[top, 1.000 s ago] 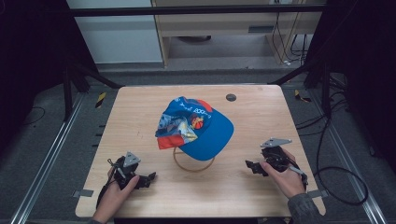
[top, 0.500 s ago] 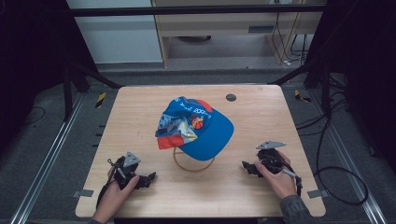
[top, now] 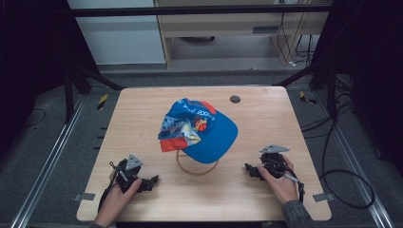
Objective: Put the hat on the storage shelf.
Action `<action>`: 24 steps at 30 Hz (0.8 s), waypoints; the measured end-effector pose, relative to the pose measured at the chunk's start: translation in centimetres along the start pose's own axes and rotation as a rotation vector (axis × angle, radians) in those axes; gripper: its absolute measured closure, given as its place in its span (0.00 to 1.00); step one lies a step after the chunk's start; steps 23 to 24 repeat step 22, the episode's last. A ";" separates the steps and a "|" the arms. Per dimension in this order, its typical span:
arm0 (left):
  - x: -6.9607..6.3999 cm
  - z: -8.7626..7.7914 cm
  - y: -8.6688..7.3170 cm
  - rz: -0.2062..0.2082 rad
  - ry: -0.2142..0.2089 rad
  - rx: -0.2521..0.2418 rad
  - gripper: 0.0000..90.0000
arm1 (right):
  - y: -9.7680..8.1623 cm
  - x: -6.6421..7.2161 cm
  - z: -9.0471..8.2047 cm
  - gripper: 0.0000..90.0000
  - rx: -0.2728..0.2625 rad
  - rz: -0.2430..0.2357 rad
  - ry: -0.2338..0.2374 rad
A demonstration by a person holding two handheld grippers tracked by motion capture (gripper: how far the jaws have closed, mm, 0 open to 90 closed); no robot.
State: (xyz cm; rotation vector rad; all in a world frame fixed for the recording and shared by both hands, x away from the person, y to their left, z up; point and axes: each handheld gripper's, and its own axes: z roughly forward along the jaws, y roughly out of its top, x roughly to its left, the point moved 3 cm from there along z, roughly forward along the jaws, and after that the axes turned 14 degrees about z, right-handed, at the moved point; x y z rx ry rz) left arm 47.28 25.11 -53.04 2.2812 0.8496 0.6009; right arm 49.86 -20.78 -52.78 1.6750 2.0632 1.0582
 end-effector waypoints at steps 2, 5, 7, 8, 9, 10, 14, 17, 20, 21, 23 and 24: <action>0.0 0.0 0.0 0.000 0.000 0.000 0.00 | -0.1 0.0 0.0 0.12 -0.008 0.003 -0.001; 0.0 0.0 0.0 -0.001 -0.001 0.000 0.00 | -0.2 0.1 0.1 0.11 -0.027 0.009 -0.005; 0.0 0.0 0.0 0.001 -0.001 0.002 0.00 | -0.3 0.2 0.2 0.11 -0.042 0.010 -0.011; 0.0 0.0 0.0 0.000 -0.001 0.003 0.00 | -0.4 0.2 0.2 0.11 -0.046 0.007 -0.016; 0.0 0.0 0.0 0.001 -0.001 0.003 0.00 | -0.3 0.2 0.3 0.11 -0.046 0.000 -0.020; 0.0 0.0 0.0 0.001 0.000 0.003 0.00 | -0.4 0.3 0.3 0.11 -0.044 -0.002 -0.023; 0.0 0.0 0.0 0.000 -0.001 0.001 0.00 | -0.5 0.6 0.4 0.10 -0.040 -0.019 -0.052; 0.0 0.0 0.0 0.001 -0.001 0.002 0.00 | -0.7 0.7 0.2 0.10 -0.046 -0.010 -0.065; 0.0 0.0 0.0 -0.003 0.000 -0.001 0.00 | -0.9 0.7 0.0 0.10 -0.047 -0.006 -0.068; 0.0 0.0 0.0 -0.003 0.000 -0.001 0.00 | -0.9 0.6 -0.1 0.10 -0.048 -0.004 -0.070; 0.0 0.0 0.0 -0.002 0.000 -0.001 0.00 | -1.0 0.6 -0.1 0.10 -0.047 0.002 -0.071; 0.0 0.0 0.0 -0.002 0.000 -0.001 0.00 | -1.0 0.6 -0.1 0.10 -0.047 0.002 -0.071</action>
